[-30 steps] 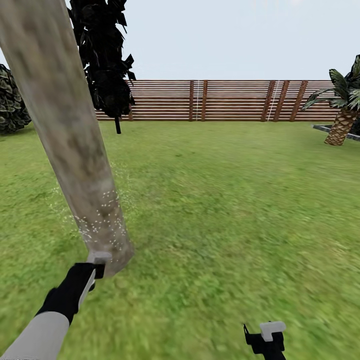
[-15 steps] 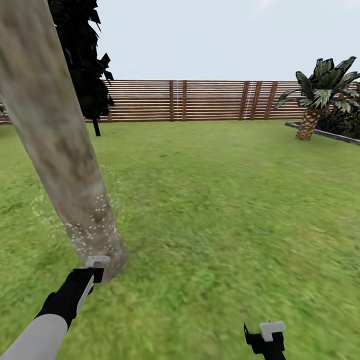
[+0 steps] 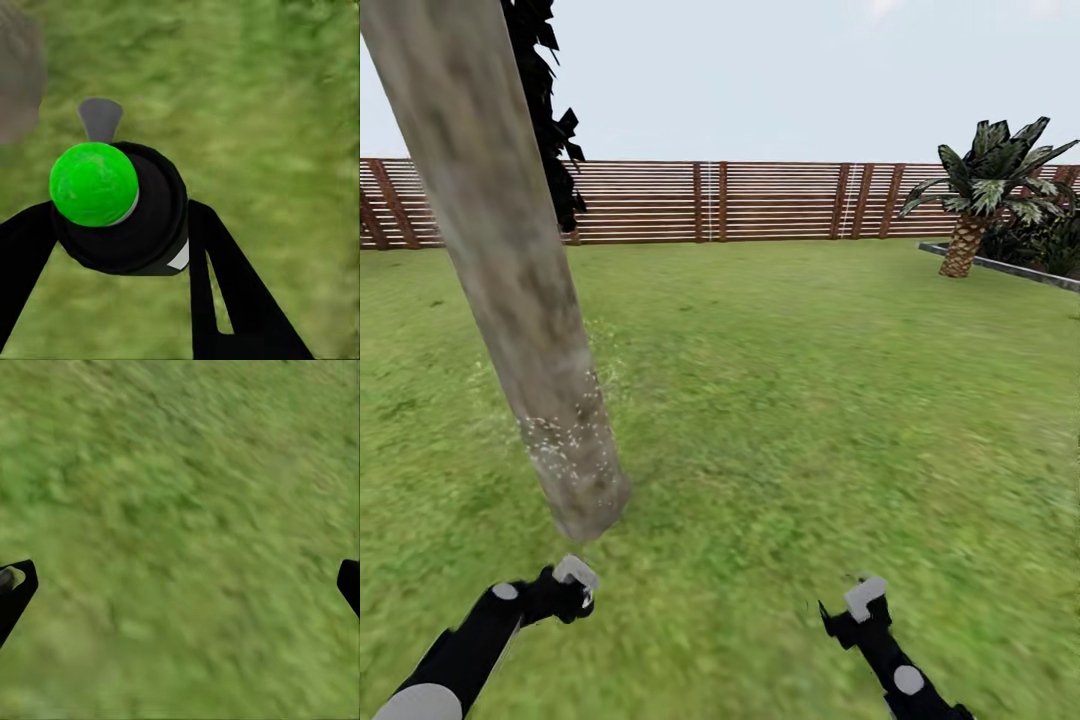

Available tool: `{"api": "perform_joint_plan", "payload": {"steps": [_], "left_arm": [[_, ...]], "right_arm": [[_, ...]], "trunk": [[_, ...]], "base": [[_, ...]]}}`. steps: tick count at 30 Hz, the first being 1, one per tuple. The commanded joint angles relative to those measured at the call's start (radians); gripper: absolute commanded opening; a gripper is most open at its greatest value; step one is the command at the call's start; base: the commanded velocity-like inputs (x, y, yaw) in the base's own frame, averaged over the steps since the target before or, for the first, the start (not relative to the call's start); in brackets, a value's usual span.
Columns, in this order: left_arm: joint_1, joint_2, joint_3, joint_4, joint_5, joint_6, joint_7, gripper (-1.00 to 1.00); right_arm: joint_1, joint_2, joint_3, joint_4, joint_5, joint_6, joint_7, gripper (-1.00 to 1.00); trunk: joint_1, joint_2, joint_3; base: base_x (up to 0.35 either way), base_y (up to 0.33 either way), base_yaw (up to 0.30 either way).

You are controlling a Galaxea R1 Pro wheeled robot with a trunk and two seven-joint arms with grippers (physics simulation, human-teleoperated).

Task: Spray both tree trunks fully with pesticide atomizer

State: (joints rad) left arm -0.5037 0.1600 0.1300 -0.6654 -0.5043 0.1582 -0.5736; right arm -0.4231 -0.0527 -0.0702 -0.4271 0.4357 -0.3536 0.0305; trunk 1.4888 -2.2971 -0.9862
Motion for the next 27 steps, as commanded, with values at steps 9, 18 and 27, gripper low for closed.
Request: {"api": "perform_joint_plan", "payload": {"steps": [9, 18, 27], "left_arm": [[-0.017, 0.013, 0.0, -0.003, -0.25, -0.072, -0.317, -1.0], [-0.018, -0.028, -0.045, -0.019, -0.24, -0.122, -0.389, -1.0], [-0.034, -0.073, -0.095, -0.023, -0.25, -0.147, -0.439, -1.0]], "right_arm": [[-0.009, 0.007, 0.103, -0.187, 0.069, 0.134, 0.48, 1.0], [-0.013, 0.044, 0.098, -0.231, 0.093, 0.142, 0.576, 1.0], [-0.014, 0.045, 0.091, -0.239, 0.136, 0.141, 0.61, 1.0]], "trunk": [[0.0, 0.0, 0.0], [0.0, 0.0, 0.0], [0.0, 0.0, 0.0]], "base": [[-0.191, 0.065, 0.0], [-0.002, 0.001, 0.0], [0.0, 0.0, 0.0]]}}
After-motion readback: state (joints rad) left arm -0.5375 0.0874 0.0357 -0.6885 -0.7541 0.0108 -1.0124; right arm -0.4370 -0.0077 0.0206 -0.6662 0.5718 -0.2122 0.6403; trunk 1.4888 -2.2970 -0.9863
